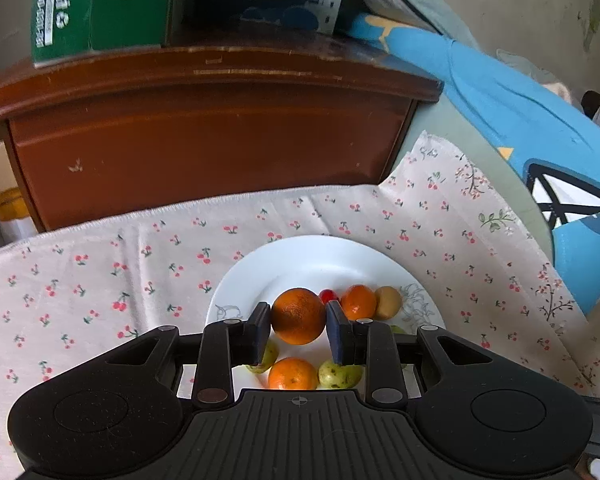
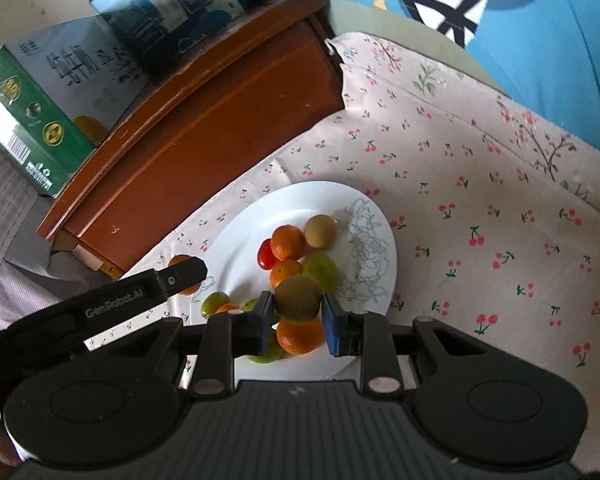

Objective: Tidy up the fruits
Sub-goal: 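Carry the orange and tan fruit onto the white plate and open both grippers, then lift both grippers off the plate back toward the remaining fruits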

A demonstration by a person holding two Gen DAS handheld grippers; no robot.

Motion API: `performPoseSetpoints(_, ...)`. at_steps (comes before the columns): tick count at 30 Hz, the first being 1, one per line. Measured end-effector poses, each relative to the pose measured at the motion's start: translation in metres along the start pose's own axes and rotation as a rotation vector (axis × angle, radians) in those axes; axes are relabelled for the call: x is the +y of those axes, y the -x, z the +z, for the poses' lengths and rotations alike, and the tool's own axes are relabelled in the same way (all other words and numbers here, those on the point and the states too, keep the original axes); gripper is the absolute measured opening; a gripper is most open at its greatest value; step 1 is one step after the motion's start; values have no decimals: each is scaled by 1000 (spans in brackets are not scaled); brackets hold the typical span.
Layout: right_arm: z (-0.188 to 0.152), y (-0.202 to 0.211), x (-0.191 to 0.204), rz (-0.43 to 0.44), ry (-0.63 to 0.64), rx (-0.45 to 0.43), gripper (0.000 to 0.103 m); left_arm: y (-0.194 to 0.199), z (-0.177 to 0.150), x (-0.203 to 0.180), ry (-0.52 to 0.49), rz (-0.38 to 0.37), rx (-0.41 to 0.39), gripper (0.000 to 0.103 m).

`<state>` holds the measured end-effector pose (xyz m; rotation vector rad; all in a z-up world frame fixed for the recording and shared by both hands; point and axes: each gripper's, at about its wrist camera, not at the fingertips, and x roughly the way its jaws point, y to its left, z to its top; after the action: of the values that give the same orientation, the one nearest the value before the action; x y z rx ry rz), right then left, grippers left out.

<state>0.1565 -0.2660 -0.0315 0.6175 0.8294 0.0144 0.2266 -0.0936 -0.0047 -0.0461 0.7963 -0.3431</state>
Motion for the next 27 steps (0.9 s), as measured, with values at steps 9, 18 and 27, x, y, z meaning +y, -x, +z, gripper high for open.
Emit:
performPoseSetpoints(9, 2, -8, -6, -8, -42, -16, 30, -8, 1, -4, -14, -6, 3, 36)
performPoseSetpoints(18, 9, 5, -2, 25, -40, -56, 36, 35, 17, -3, -11, 89, -69, 84)
performPoseSetpoints(27, 21, 25, -4, 55, -67, -100, 42, 83, 12, 23, 51, 131, -76, 94)
